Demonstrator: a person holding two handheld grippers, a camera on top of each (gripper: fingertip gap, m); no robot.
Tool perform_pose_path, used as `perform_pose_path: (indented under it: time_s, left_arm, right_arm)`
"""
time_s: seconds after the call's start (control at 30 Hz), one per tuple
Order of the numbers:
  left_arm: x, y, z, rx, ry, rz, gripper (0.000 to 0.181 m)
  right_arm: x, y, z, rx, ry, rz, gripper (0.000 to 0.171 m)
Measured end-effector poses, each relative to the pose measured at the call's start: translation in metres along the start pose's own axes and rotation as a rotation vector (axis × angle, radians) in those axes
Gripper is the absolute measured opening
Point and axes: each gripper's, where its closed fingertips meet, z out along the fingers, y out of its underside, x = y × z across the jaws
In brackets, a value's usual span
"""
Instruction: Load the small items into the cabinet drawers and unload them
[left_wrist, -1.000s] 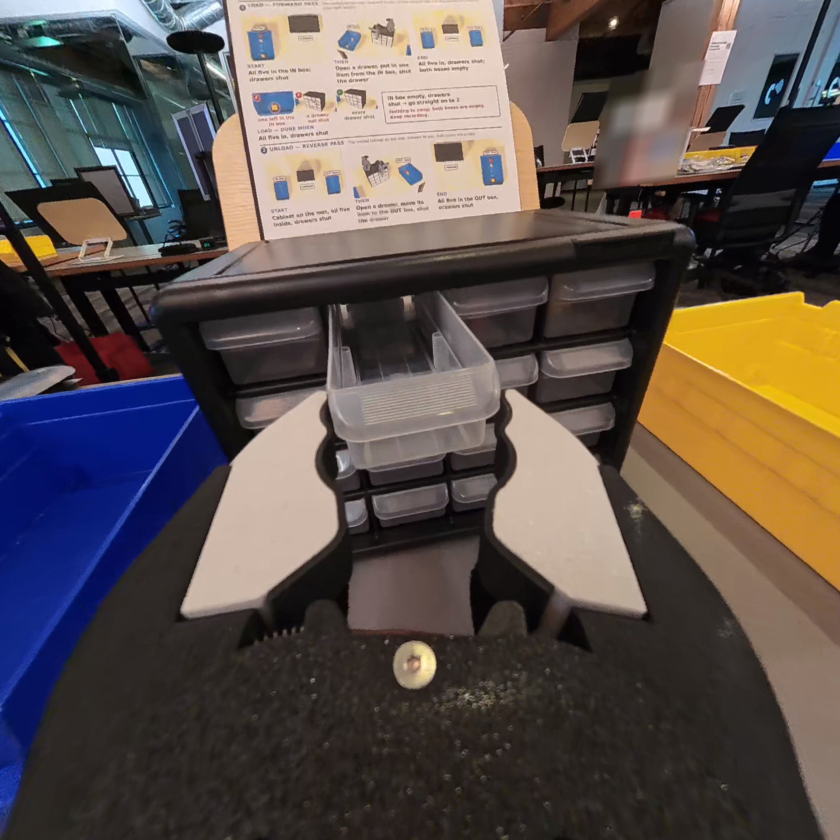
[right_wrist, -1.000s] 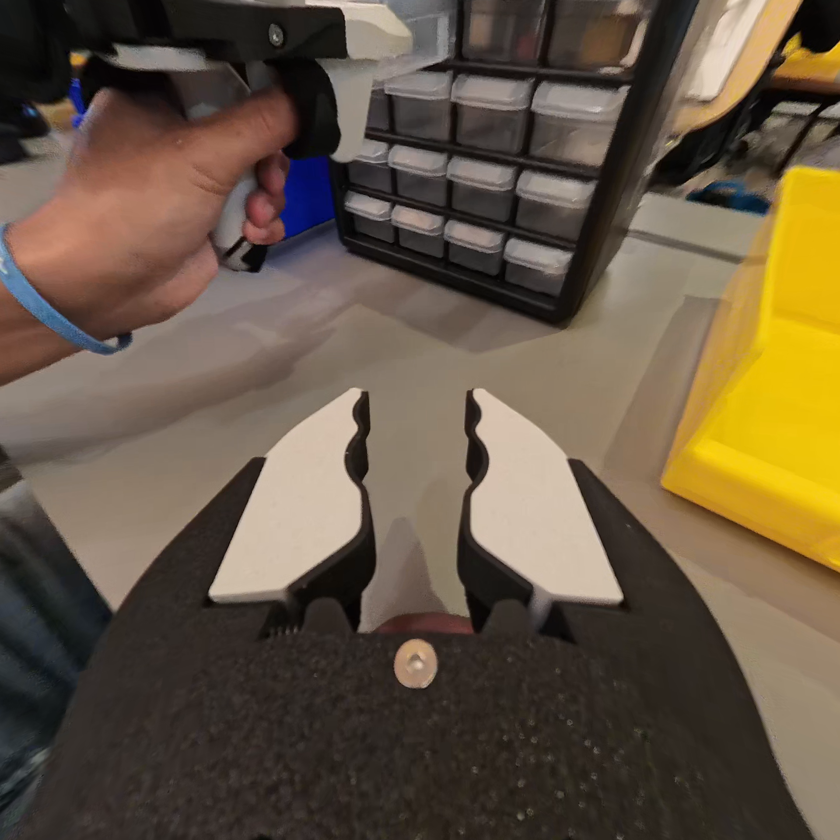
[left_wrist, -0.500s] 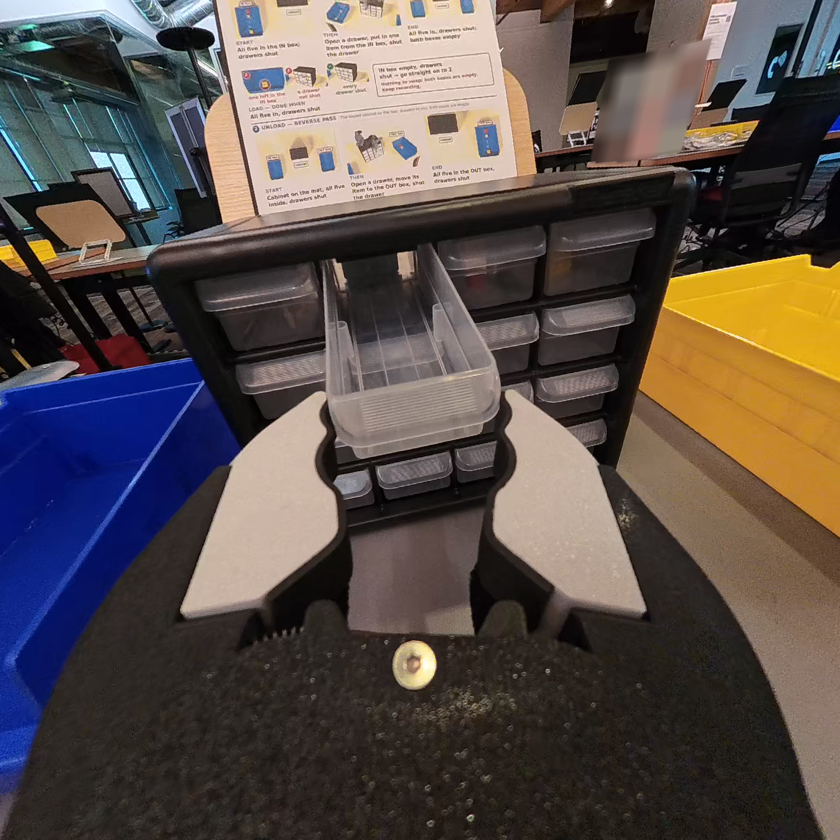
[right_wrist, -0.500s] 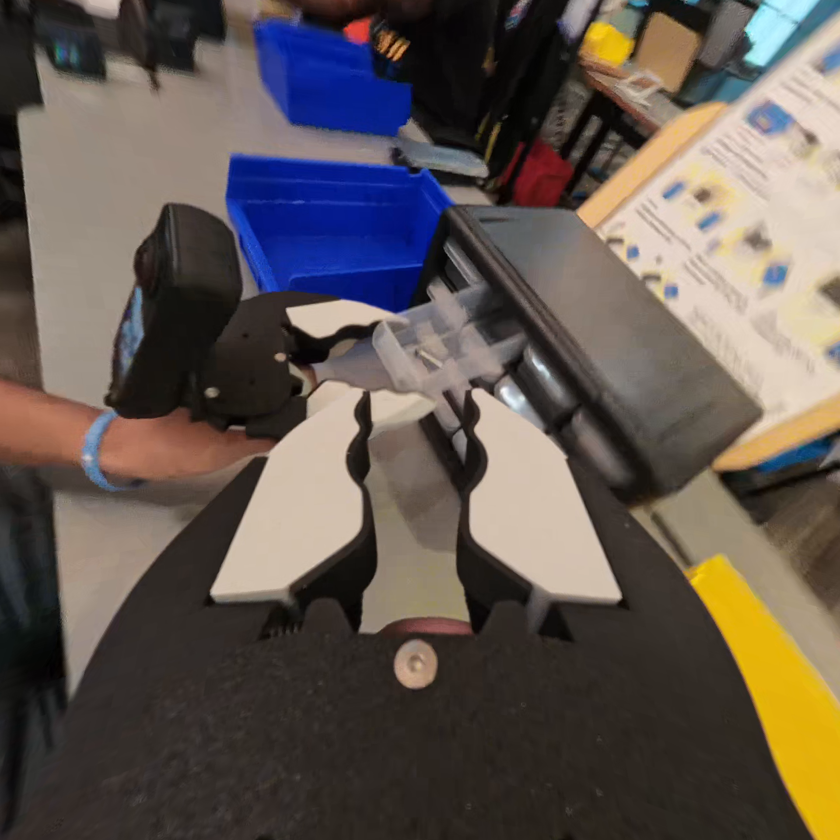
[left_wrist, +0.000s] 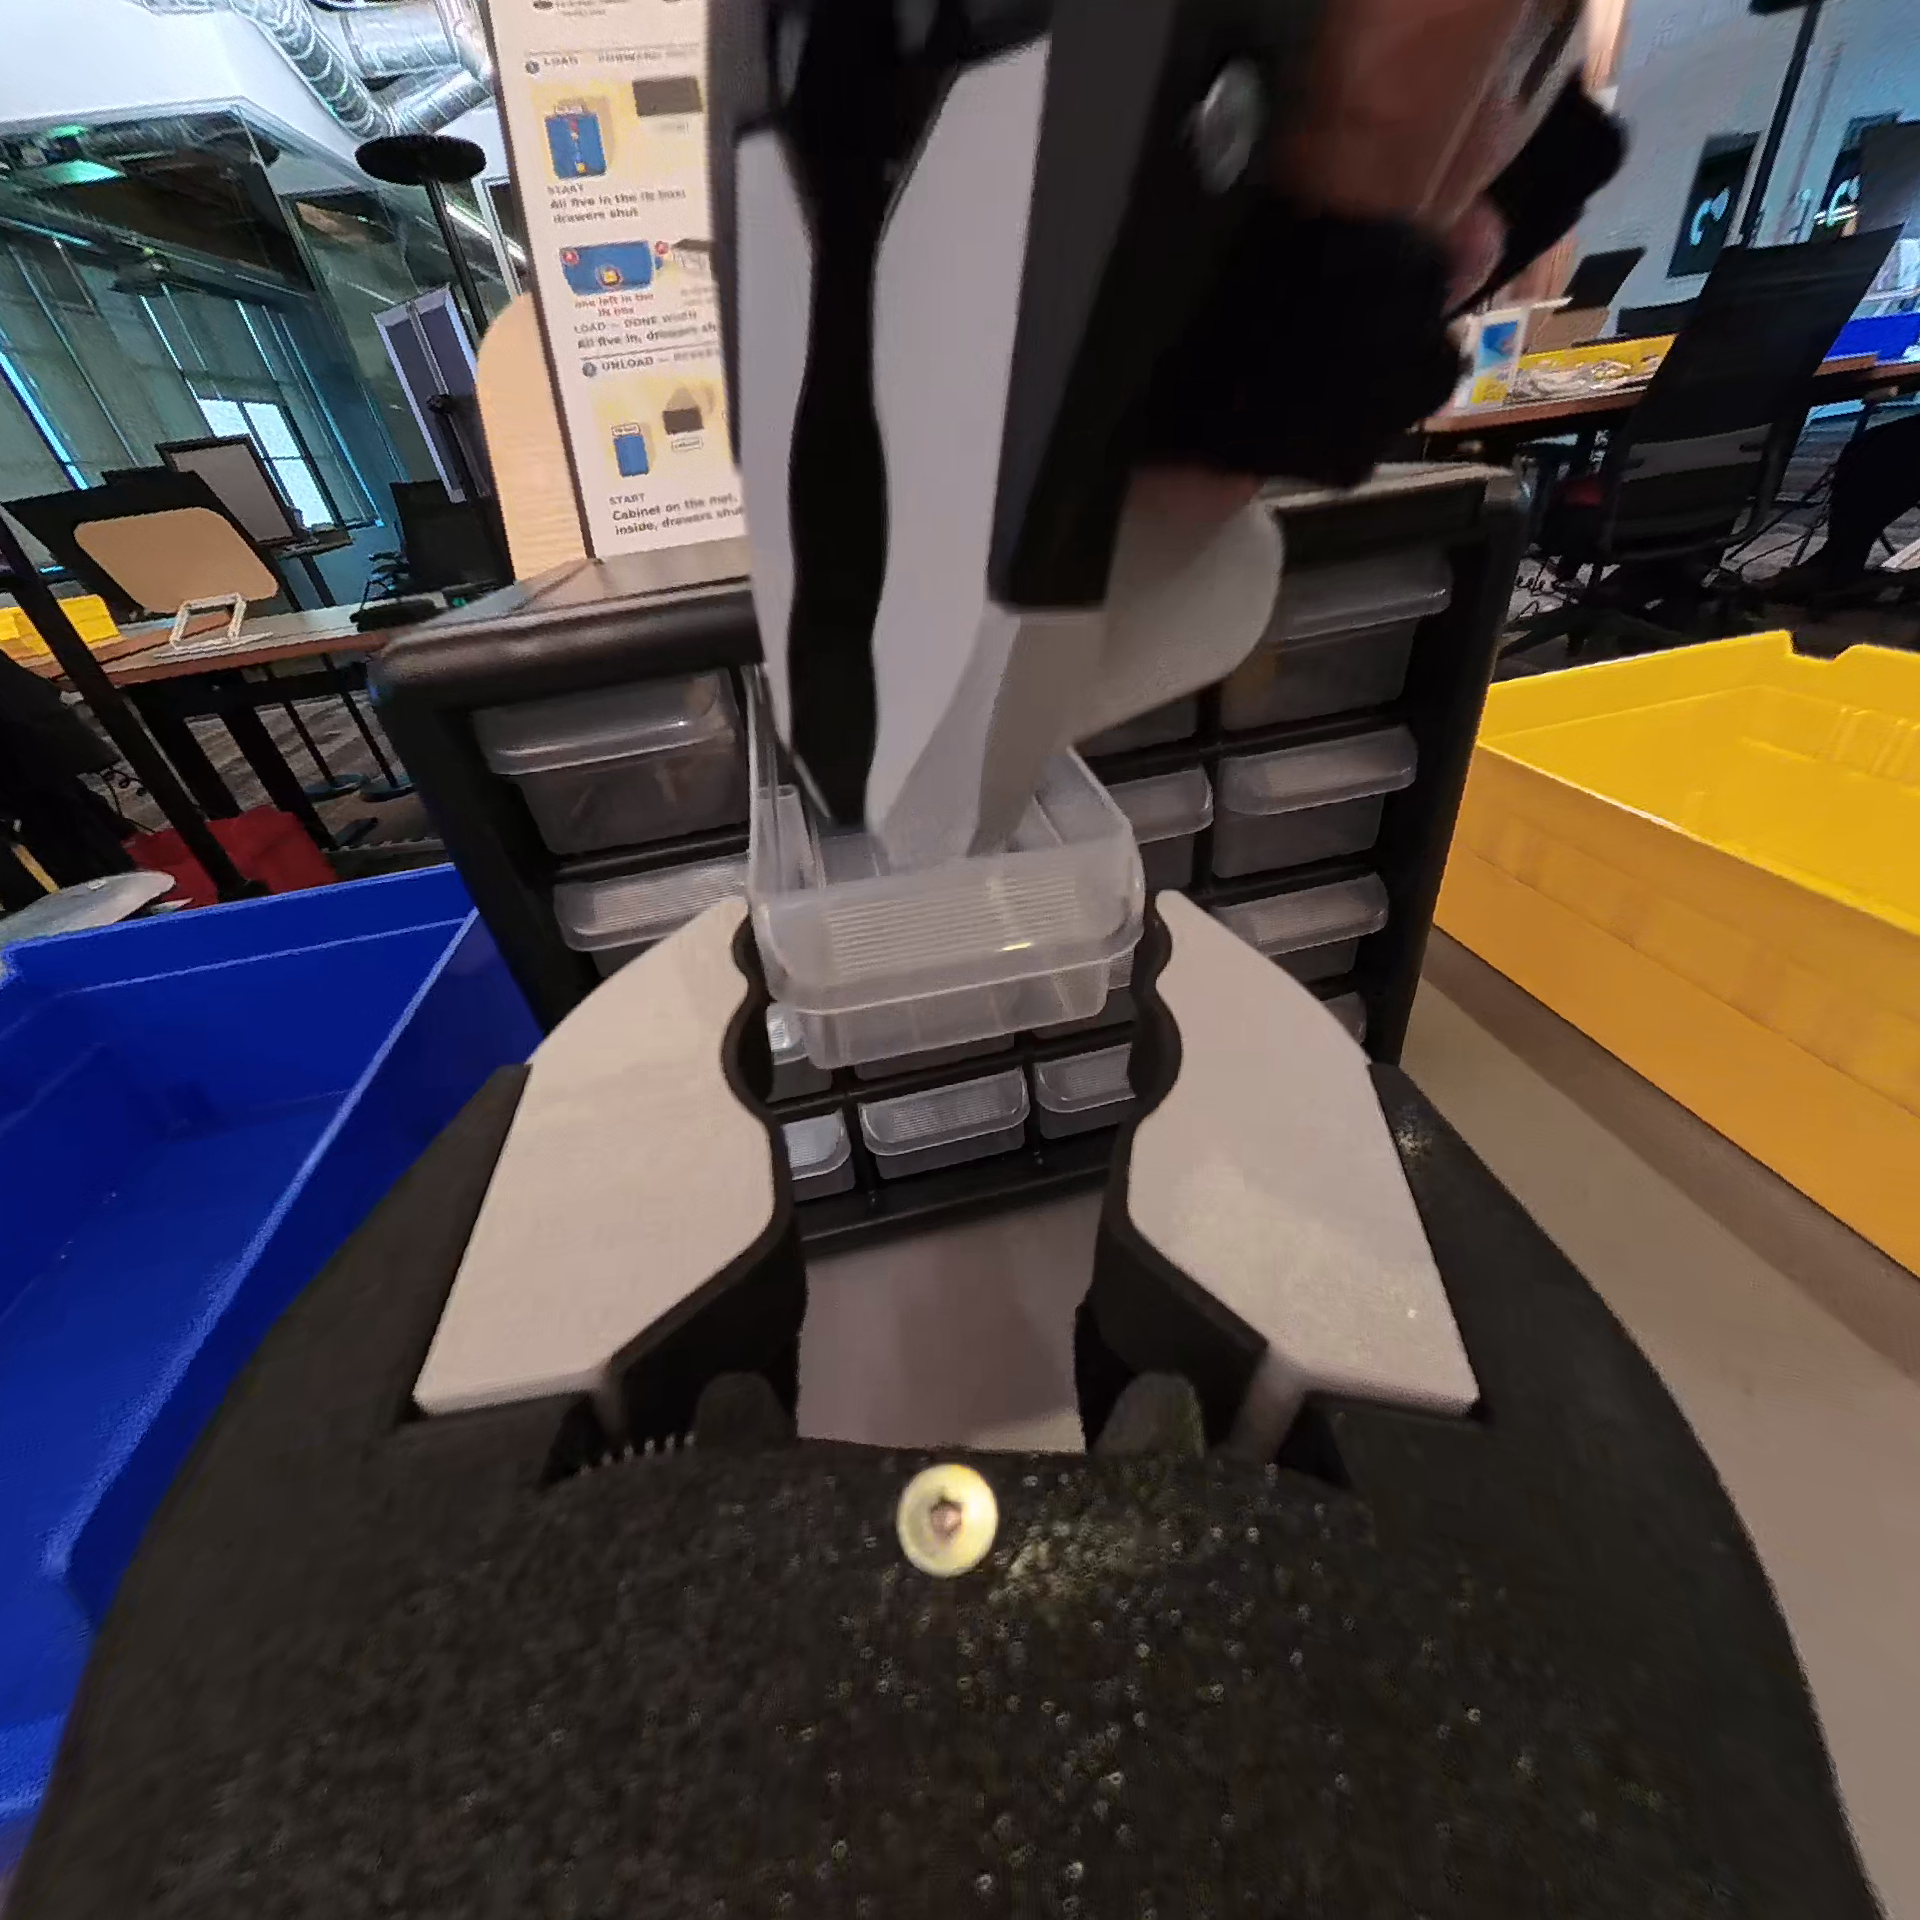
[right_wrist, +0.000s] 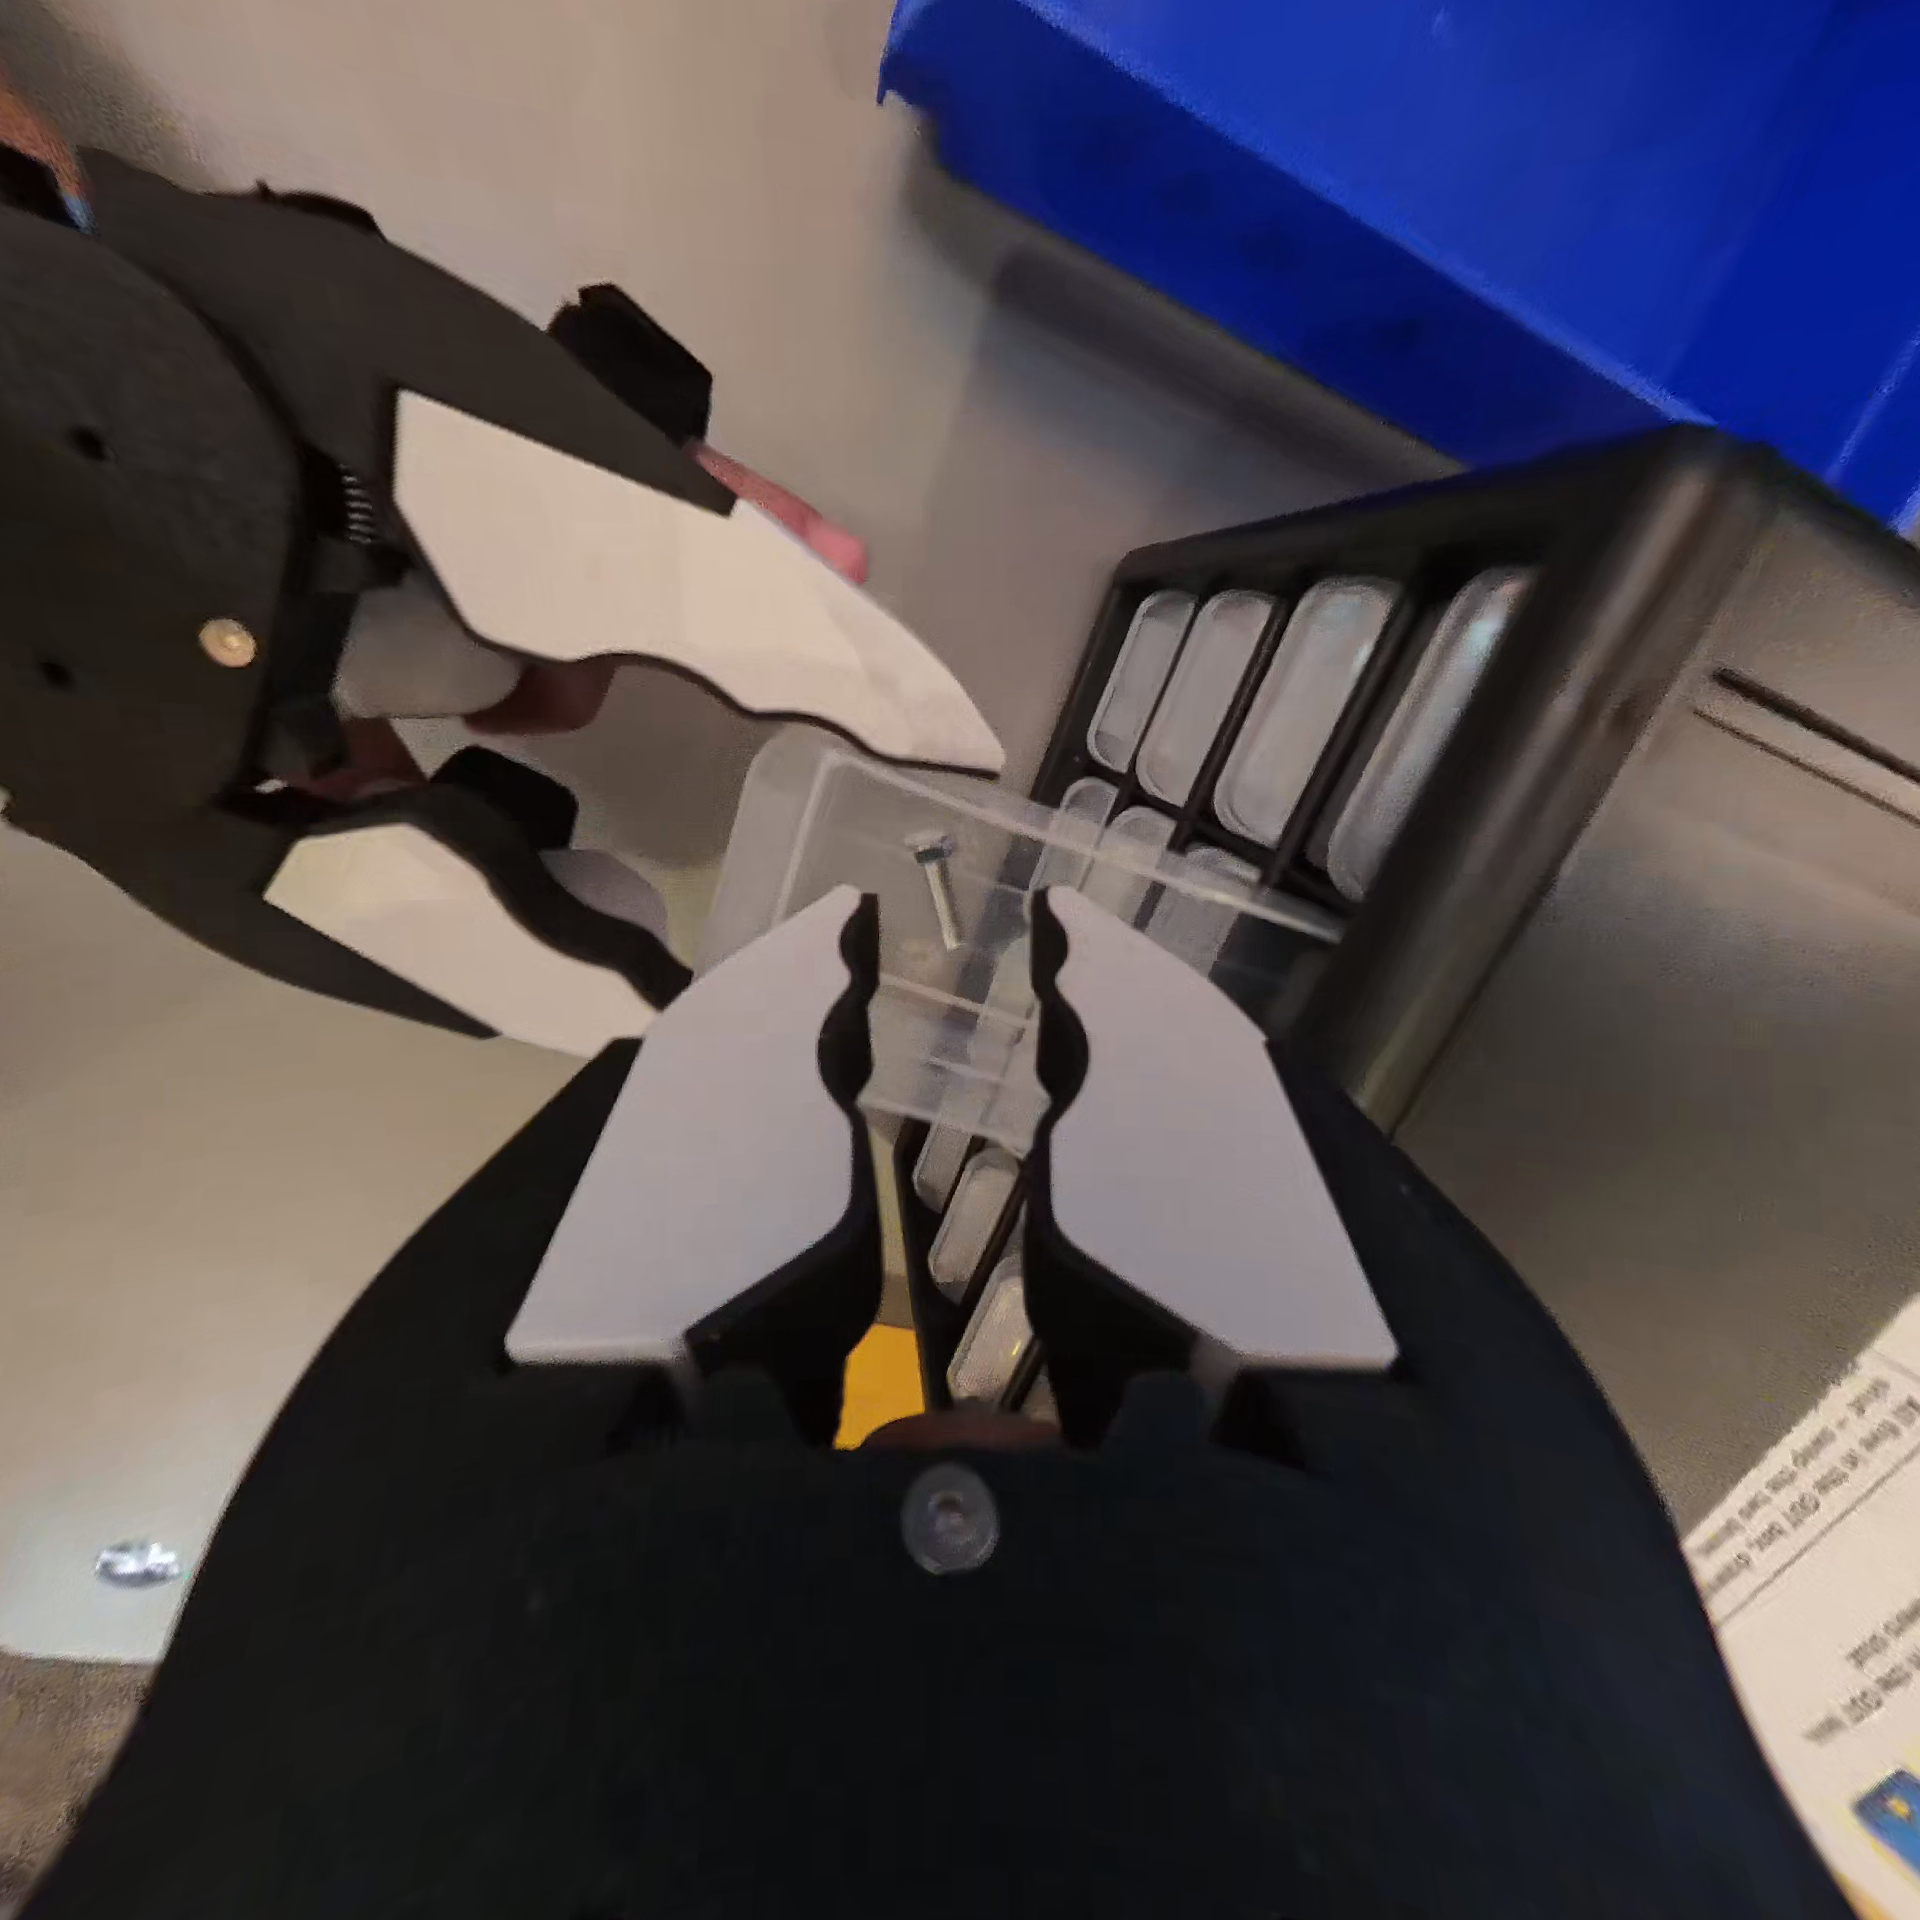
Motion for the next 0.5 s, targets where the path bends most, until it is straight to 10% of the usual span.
perform_pose_path:
  time_s: [0.5]
  left_arm:
    - [-0.001, -0.002, 0.001, 0.007, -0.001, 0.010, 0.067]
  right_arm:
    - [-0.001, 0.006, 0.016, -0.185, -0.078, -0.109, 0.005]
